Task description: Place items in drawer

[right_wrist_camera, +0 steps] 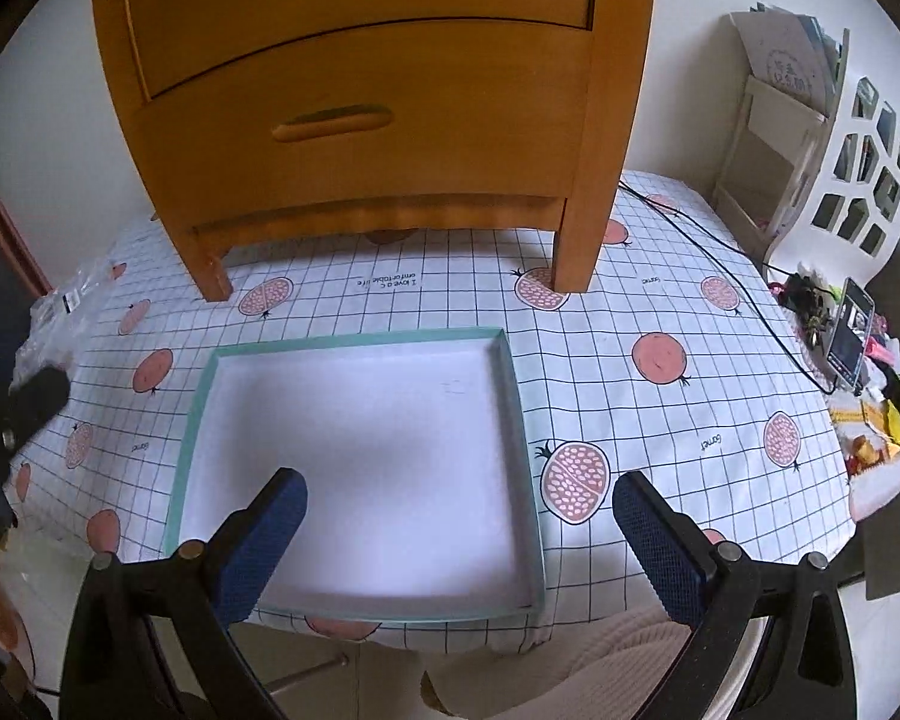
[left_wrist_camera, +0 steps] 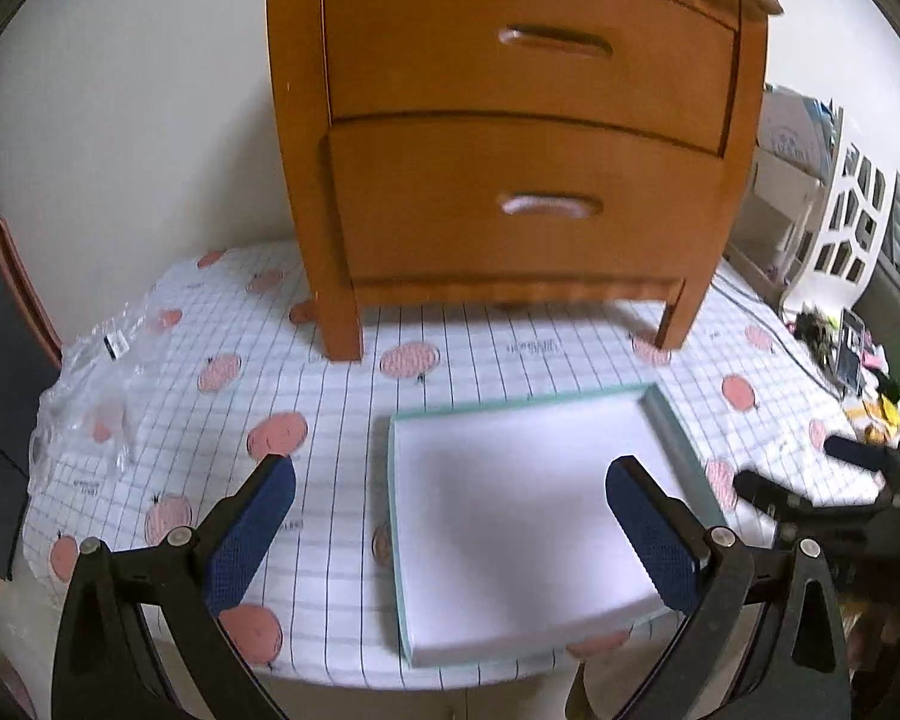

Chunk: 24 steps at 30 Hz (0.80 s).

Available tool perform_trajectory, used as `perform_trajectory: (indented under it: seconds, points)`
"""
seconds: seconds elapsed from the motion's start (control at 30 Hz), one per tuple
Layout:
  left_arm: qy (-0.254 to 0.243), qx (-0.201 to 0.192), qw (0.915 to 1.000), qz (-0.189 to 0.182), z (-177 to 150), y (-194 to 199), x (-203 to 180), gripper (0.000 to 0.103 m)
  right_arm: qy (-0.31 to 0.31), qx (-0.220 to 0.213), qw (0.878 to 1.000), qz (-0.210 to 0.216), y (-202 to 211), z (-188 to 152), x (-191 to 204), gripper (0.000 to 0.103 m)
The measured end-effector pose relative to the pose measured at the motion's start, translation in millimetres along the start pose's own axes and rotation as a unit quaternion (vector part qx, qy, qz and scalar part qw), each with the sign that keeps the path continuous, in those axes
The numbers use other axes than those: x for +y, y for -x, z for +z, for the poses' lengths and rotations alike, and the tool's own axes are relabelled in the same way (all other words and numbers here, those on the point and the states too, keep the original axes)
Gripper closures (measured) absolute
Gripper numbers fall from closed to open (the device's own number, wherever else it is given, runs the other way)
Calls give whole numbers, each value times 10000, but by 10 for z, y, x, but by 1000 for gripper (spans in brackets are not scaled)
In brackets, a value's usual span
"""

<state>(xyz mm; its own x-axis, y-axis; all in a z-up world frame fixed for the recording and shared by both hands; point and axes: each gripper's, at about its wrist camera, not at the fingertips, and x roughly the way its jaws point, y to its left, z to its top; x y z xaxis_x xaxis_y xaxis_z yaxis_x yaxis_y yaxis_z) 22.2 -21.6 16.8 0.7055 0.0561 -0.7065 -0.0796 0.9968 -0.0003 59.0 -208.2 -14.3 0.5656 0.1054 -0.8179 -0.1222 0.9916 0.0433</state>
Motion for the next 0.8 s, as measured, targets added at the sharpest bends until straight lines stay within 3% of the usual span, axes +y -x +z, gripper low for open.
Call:
perform_trajectory:
  seconds: [0.23, 0.8]
  points:
    - [101, 223, 9997, 100, -240, -19, 14, 0, 80, -144, 9999, -38, 88, -41, 46, 0]
    - [173, 480, 9985, 188, -410, -73, 57, 0, 310, -238, 9991, -179, 130, -124, 130, 0]
